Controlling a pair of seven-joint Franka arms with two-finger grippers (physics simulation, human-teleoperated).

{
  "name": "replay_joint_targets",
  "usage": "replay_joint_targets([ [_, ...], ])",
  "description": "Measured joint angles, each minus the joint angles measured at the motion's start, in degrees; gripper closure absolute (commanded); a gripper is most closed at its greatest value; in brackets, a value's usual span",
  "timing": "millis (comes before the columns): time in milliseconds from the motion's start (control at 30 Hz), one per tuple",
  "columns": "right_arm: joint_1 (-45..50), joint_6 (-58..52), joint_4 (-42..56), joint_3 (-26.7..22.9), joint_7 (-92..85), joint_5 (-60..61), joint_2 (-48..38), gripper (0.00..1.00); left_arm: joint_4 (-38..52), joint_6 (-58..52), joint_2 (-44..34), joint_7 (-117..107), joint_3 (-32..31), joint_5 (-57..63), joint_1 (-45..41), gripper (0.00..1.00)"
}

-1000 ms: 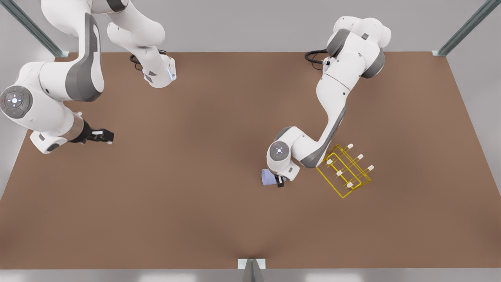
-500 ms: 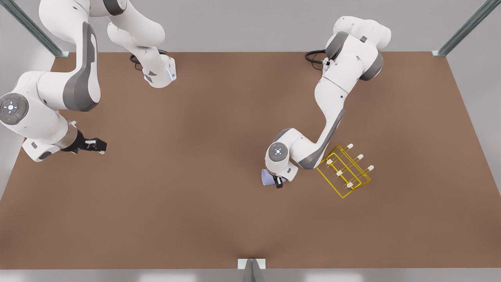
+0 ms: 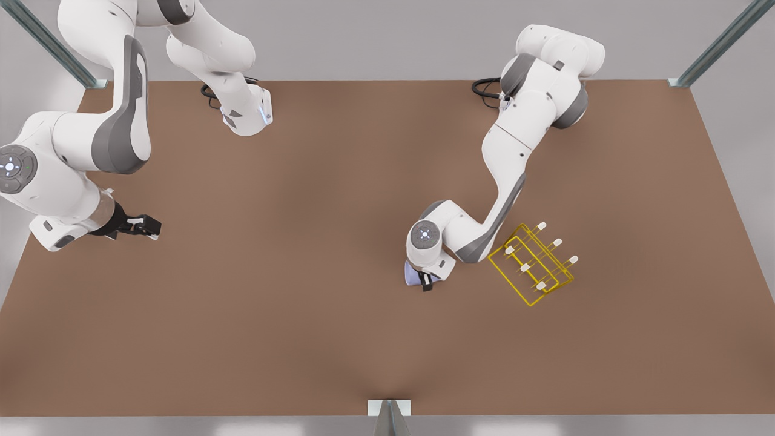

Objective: Place the cup on the cup holder

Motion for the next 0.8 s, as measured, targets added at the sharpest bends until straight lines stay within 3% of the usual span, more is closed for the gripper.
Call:
replay_joint_targets([
  [200, 0.1, 0.5, -0.8, 0.0, -0.2, 0.0, 0.2, 0.0, 0.0, 0.8, 0.7, 0.3, 0.0, 0.0, -0.4, 0.0],
  [233, 0.0, 0.6, -1.0, 0.0, -0.2, 0.0, 0.1, 0.0, 0.0, 0.9, 0.8, 0.3, 0.0, 0.0, -0.4, 0.2],
  [267, 0.0, 0.7, -1.2, 0.0, -0.3, 0.0, 0.1, 0.0, 0.1, 1.0, 0.9, 0.4, 0.0, -0.1, -0.4, 0.28],
  [633, 0.2, 1.3, -1.6, 0.1, -0.5, 0.1, -0.1, 0.0, 0.5, -1.8, -4.6, 2.3, -5.0, -0.2, -1.4, 0.26],
  [800, 0.3, 1.3, -1.5, 0.1, -0.5, 0.1, -0.2, 0.0, 1.8, -7.7, -7.5, 2.9, -5.2, 5.8, -2.5, 0.26],
])
